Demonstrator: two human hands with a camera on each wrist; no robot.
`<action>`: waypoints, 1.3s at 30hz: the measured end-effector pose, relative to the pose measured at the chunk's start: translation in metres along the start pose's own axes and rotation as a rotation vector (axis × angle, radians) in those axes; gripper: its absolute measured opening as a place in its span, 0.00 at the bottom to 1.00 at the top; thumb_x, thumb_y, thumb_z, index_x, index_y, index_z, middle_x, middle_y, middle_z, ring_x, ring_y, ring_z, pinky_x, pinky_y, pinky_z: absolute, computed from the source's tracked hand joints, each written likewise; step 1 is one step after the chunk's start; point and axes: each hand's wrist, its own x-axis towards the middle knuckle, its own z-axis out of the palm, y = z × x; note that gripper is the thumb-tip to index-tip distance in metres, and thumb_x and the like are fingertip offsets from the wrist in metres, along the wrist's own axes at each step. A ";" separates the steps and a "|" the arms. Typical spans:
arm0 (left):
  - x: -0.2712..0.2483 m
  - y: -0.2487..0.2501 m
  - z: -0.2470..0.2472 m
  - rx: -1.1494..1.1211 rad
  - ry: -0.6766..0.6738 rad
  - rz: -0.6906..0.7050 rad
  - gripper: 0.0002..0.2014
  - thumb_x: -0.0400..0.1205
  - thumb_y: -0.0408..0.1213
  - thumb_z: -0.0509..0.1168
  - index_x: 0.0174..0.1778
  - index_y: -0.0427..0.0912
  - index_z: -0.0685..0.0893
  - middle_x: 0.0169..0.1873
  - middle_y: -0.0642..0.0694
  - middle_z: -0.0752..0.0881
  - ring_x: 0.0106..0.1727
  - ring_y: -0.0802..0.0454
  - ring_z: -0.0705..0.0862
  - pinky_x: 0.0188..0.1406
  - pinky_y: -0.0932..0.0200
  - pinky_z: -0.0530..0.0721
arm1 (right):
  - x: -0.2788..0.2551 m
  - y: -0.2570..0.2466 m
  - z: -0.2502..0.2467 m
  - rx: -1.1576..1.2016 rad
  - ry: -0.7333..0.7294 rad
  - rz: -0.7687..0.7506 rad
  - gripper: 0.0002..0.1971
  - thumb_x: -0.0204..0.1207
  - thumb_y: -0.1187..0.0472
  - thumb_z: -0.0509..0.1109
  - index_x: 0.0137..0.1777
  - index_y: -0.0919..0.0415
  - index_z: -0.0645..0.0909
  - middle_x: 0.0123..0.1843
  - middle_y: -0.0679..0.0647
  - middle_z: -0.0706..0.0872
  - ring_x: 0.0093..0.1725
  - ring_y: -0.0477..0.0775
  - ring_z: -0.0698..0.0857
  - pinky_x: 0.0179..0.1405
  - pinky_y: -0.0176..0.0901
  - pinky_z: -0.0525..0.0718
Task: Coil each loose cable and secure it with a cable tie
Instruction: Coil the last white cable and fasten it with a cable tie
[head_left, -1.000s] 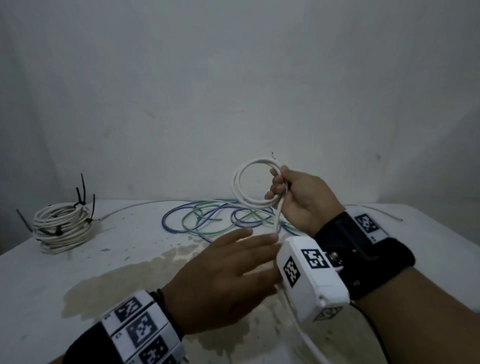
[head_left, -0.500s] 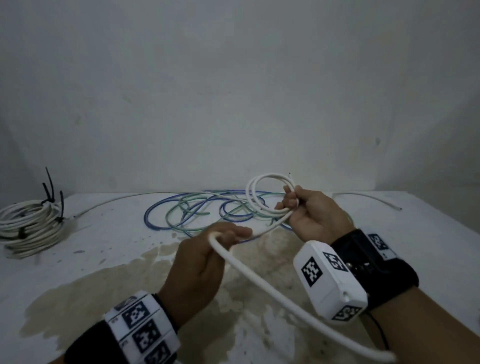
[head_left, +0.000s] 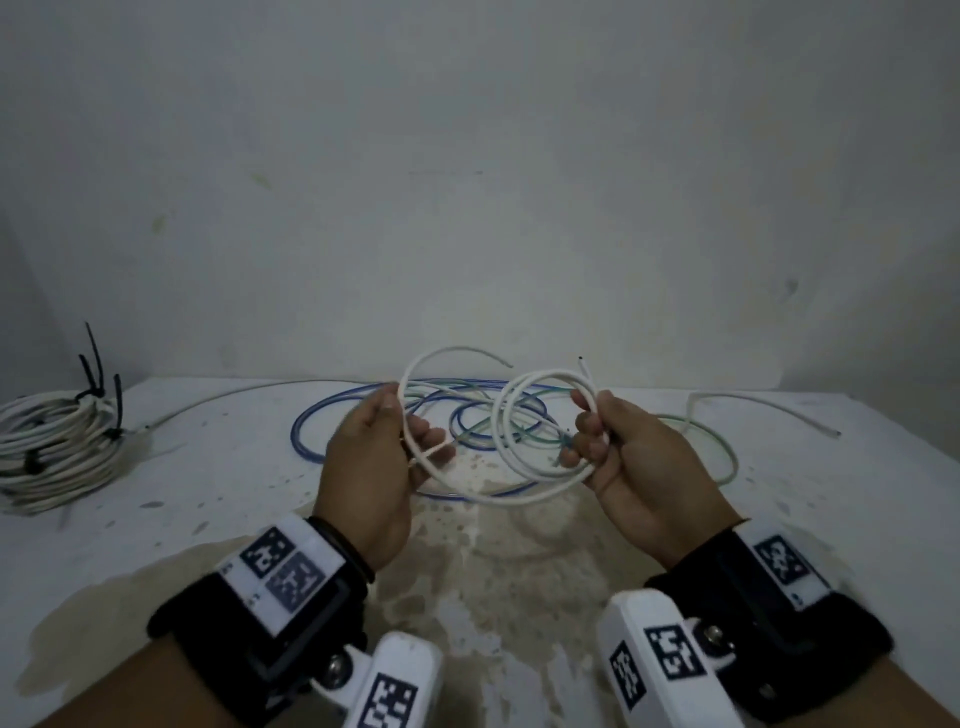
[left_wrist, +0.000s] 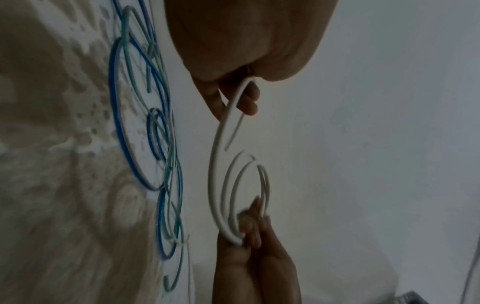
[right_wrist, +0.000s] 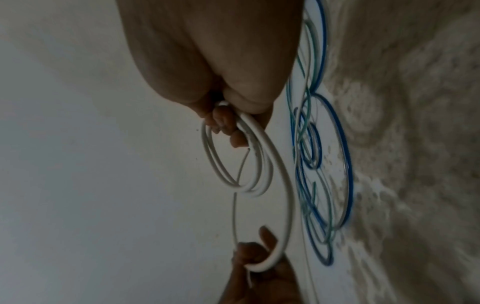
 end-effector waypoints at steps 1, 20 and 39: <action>0.007 0.002 -0.003 0.001 0.005 0.013 0.10 0.89 0.36 0.55 0.60 0.43 0.79 0.29 0.45 0.78 0.26 0.53 0.81 0.38 0.51 0.88 | 0.000 0.001 0.000 -0.031 -0.013 -0.013 0.15 0.87 0.60 0.52 0.46 0.66 0.78 0.26 0.50 0.72 0.20 0.44 0.66 0.22 0.38 0.76; 0.012 -0.017 -0.006 0.575 -0.236 0.260 0.11 0.87 0.30 0.55 0.46 0.40 0.82 0.30 0.54 0.84 0.41 0.53 0.85 0.47 0.55 0.86 | -0.019 0.022 0.000 -0.740 -0.266 0.035 0.18 0.85 0.60 0.58 0.36 0.73 0.70 0.27 0.53 0.67 0.21 0.46 0.63 0.21 0.41 0.65; -0.013 -0.040 -0.021 0.545 -0.626 0.094 0.12 0.80 0.38 0.65 0.46 0.33 0.89 0.30 0.47 0.86 0.30 0.54 0.83 0.33 0.63 0.82 | -0.025 0.036 -0.016 -0.997 -0.230 -0.070 0.10 0.78 0.59 0.70 0.35 0.57 0.78 0.27 0.52 0.84 0.20 0.47 0.71 0.23 0.41 0.69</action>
